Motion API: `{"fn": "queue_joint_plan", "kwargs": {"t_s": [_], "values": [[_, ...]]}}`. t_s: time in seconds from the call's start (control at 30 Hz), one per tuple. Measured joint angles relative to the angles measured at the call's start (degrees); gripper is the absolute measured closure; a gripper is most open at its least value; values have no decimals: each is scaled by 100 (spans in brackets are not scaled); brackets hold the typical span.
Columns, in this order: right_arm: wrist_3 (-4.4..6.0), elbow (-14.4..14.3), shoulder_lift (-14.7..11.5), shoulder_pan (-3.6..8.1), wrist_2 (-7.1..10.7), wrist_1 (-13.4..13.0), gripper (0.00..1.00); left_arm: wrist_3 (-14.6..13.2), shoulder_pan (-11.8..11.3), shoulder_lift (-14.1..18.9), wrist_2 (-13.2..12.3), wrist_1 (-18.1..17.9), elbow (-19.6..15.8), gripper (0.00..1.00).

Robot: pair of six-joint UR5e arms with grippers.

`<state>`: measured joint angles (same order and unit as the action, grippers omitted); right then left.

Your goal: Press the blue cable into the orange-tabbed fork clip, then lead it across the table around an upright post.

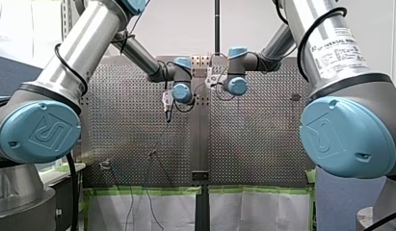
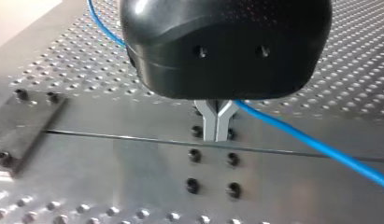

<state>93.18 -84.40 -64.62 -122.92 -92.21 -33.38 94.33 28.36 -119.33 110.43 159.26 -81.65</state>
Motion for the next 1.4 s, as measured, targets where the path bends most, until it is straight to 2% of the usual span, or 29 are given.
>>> {"fn": "queue_joint_plan", "kwargs": {"t_s": [0.23, 0.6, 0.77, 1.13, 1.4], "values": [[0, 56, -83, 19, 3, 51, 100, 25, 59, 2, 1, 302, 375, 100], [6, 138, -231, 89, 9, 144, 100, 12, 124, 3, 11, 570, 690, 100], [12, 180, -303, 129, 10, 194, 100, -5, 162, 3, 118, 671, 860, 100], [68, 274, -485, 295, 9, 336, 100, -85, 269, 3, 291, 799, 1237, 100], [72, 301, -515, 417, 9, 431, 100, -62, 293, -2, 293, 857, 1427, 100]]}}
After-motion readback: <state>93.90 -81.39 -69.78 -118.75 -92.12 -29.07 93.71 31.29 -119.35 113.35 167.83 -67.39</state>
